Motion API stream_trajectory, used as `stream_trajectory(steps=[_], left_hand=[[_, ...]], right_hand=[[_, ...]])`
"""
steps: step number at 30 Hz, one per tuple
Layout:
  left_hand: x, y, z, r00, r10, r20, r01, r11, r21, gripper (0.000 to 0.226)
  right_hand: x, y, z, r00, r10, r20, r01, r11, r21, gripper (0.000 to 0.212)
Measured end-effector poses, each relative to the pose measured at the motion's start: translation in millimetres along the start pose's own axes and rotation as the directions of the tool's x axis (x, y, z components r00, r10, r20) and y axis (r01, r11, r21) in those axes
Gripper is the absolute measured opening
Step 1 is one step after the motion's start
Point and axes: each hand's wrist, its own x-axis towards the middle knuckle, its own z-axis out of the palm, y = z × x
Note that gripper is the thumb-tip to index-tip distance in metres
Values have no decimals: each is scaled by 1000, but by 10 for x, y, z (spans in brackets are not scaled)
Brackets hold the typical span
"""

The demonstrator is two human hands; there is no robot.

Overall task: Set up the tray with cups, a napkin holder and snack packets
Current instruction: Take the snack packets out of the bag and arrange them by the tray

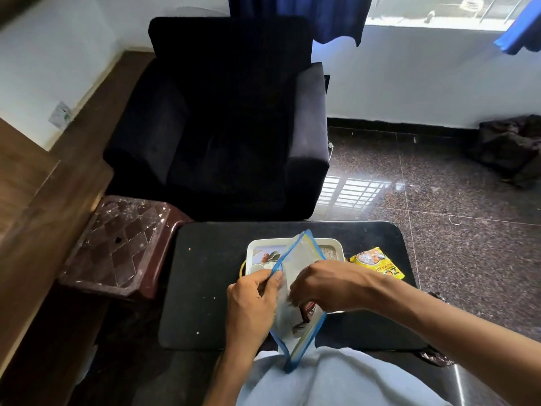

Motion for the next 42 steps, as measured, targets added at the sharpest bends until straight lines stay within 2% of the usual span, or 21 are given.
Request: stream_trajectory(steps=[4,8,13,15,17,19,21,24,27,29,32,35,38,40,42], left_hand=[[30,49,58,999,-39,23,40,998,-49,19],[84,102,127,993,-68,99,75,995,-59,14],[70,224,217,988,-88,124,100,991,-91,19],[22,321,310,993,-50,103,61,992,-112,23],[-18,406,371,996,3,88,8,992,-126,25],[-12,511,482,995,36,94,-26,994,-105,18],[14,599,566,989,57,133,-48,996,-70,19],[75,675,653,986,12,169,-13,1000,4,33],[91,731,719,982,-5,189,-8,997,73,21],[79,738,754,982,-21,188,-4,992,129,21],[2,712,784,987,-73,141,52,988,148,19],[-108,654,778,989,-124,84,118,990,81,13],[-241,515,749,982,-186,21,185,982,22,14],[-356,425,733,975,-224,-16,223,974,-41,14],[-481,409,729,959,-281,-45,271,950,-156,13]], right_hand=[[-343,164,-140,952,54,-301,-5,987,160,38],[-551,288,-145,878,80,-471,18,980,199,36],[-742,395,-106,697,96,-710,122,961,249,32],[-837,453,-137,679,57,-732,140,969,205,26],[-848,411,-178,726,-73,-684,146,988,51,20],[-858,348,-173,759,-238,-606,201,971,-130,17],[-836,256,-134,744,-344,-572,249,938,-240,20],[-898,184,-92,710,-415,-568,274,907,-320,26],[-1095,228,-125,676,-435,-595,300,900,-317,21],[-1262,305,-191,625,-390,-677,331,917,-223,17],[-1580,494,-316,535,-160,-830,310,951,17,29],[-1928,713,-356,420,89,-903,192,964,184,21],[-2207,947,-226,316,303,-899,31,944,329,23],[-2300,1133,3,317,384,-868,-108,923,369,20],[-2311,1344,342,356,459,-814,-213,888,407,18]])
